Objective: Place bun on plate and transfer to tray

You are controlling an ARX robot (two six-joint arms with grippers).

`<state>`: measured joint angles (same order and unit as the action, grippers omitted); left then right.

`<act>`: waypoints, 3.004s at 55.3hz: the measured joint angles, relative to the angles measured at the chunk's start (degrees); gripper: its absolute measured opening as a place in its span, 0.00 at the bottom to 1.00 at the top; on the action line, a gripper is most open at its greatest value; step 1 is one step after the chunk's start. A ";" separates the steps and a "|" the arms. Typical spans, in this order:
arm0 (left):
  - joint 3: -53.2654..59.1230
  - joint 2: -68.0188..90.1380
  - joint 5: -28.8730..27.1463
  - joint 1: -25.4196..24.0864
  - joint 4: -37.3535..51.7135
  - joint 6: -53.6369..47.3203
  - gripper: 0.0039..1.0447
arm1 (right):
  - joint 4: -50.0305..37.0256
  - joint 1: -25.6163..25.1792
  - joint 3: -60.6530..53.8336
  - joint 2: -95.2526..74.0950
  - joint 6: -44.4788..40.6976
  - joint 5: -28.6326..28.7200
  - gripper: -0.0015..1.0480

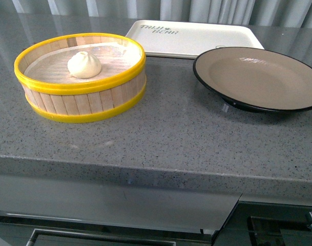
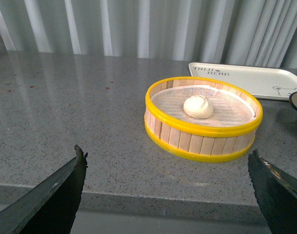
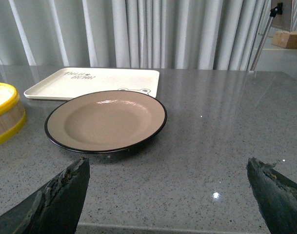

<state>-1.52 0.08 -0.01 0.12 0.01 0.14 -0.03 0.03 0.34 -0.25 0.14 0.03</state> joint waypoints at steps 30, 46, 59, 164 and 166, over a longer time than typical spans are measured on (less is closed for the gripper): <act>0.02 0.00 0.00 0.00 0.00 0.00 0.94 | 0.00 0.00 0.00 0.00 0.00 0.00 0.92; 0.00 0.00 0.00 0.00 0.00 0.00 0.94 | 0.00 0.00 0.00 0.00 0.00 0.00 0.92; 0.00 0.00 0.00 0.00 0.00 0.00 0.94 | 0.00 0.00 0.00 0.00 0.00 0.00 0.92; -70.88 108.02 -7.13 13.66 4.96 -0.04 0.94 | 0.00 0.00 0.00 0.04 0.00 0.00 0.92; -71.17 108.26 -7.43 13.68 5.27 -0.04 0.94 | 0.00 0.00 0.00 0.04 0.00 0.02 0.92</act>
<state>-72.69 108.33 -7.44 13.80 5.28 0.10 -0.03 0.03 0.34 -0.21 0.14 0.05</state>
